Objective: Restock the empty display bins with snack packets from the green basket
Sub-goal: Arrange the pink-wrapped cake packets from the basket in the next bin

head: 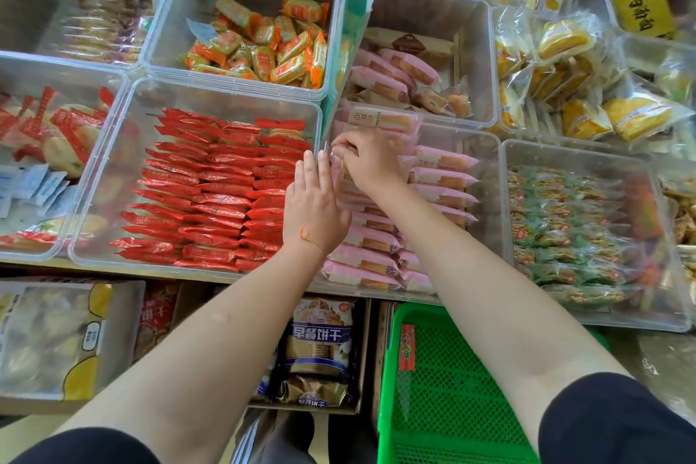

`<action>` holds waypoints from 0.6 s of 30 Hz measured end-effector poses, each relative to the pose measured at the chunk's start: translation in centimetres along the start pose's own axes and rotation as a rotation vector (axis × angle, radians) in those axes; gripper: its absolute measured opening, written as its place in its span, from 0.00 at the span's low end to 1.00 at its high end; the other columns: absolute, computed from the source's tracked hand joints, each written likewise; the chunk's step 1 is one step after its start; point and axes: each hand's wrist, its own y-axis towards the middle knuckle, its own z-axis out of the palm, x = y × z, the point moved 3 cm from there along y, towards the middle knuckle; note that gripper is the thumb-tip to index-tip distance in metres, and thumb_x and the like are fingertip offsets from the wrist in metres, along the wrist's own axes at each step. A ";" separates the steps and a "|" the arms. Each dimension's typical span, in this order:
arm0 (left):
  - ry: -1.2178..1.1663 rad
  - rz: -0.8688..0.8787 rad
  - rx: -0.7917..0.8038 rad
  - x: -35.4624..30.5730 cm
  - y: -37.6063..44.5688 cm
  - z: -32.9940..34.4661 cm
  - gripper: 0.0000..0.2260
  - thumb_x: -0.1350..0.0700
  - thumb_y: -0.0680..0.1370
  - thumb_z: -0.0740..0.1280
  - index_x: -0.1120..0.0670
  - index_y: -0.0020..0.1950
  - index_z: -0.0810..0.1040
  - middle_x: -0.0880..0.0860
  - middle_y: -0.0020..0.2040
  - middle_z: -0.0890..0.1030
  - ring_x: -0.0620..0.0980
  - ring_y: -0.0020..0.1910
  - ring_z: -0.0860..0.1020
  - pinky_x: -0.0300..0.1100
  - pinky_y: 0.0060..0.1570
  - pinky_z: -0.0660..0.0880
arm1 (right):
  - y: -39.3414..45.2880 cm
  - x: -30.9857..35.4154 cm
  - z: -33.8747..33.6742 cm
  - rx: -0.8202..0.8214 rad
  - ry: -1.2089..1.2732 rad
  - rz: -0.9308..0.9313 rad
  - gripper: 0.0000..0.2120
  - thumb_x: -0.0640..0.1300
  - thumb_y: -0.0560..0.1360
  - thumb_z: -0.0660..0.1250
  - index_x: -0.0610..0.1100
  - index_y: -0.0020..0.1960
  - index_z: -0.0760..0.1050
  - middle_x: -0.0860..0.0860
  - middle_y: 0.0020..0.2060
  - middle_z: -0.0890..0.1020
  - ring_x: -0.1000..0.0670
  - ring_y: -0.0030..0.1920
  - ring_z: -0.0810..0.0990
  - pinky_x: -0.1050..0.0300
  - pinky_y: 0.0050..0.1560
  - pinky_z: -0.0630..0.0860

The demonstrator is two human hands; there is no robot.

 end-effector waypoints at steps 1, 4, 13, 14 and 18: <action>0.000 0.000 -0.002 0.0 0.0 0.0 0.40 0.50 0.76 0.62 0.59 0.80 0.43 0.62 0.80 0.49 0.59 0.79 0.50 0.50 0.74 0.59 | 0.0 0.2 0.1 -0.017 -0.024 -0.021 0.07 0.43 0.75 0.68 0.43 0.41 0.82 0.49 0.40 0.83 0.47 0.45 0.79 0.44 0.51 0.75; 0.002 0.000 -0.001 0.0 0.0 0.1 0.40 0.50 0.76 0.62 0.59 0.80 0.43 0.62 0.80 0.49 0.59 0.79 0.50 0.51 0.75 0.58 | 0.3 0.3 0.2 -0.100 -0.144 -0.091 0.06 0.39 0.75 0.70 0.36 0.42 0.78 0.41 0.41 0.80 0.42 0.45 0.77 0.49 0.47 0.74; 0.005 -0.004 0.015 0.2 0.2 0.2 0.41 0.48 0.76 0.62 0.59 0.80 0.42 0.61 0.80 0.48 0.59 0.79 0.50 0.51 0.74 0.59 | 0.6 0.0 -2.6 -0.290 -0.372 -0.181 0.15 0.49 0.79 0.59 0.44 0.62 0.75 0.44 0.59 0.77 0.42 0.61 0.74 0.45 0.60 0.71; 0.008 -0.003 0.016 0.2 0.2 0.2 0.41 0.48 0.76 0.62 0.59 0.80 0.42 0.61 0.80 0.48 0.59 0.79 0.50 0.51 0.74 0.60 | 0.7 -0.8 -3.4 -0.319 -0.389 -0.099 0.15 0.46 0.79 0.59 0.44 0.63 0.74 0.44 0.61 0.76 0.43 0.63 0.73 0.46 0.62 0.70; 0.000 -0.002 0.015 0.2 0.2 0.2 0.40 0.49 0.76 0.62 0.59 0.80 0.43 0.62 0.80 0.49 0.60 0.79 0.51 0.51 0.75 0.59 | 0.6 -4.1 -5.7 -0.247 -0.323 0.183 0.17 0.37 0.79 0.59 0.45 0.67 0.75 0.43 0.63 0.73 0.42 0.64 0.71 0.48 0.63 0.69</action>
